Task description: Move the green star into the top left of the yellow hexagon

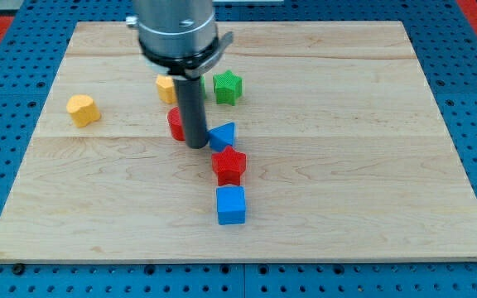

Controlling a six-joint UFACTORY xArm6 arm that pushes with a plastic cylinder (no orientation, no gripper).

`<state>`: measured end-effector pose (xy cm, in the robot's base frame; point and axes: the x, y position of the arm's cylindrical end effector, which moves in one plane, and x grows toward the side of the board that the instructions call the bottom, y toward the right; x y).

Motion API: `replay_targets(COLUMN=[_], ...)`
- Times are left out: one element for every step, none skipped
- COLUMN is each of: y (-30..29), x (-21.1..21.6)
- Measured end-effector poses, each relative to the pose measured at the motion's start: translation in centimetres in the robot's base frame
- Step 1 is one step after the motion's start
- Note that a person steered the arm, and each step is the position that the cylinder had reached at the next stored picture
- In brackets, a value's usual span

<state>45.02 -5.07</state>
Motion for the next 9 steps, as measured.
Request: replay_targets(y=[-0.9, -7.2, -12.7, -7.0, -0.7, 4.5, 8.7, 6.1, -0.6], x=[-1.6, -3.4, -4.7, -5.0, -5.0, -5.0, -6.9, -8.2, -9.6])
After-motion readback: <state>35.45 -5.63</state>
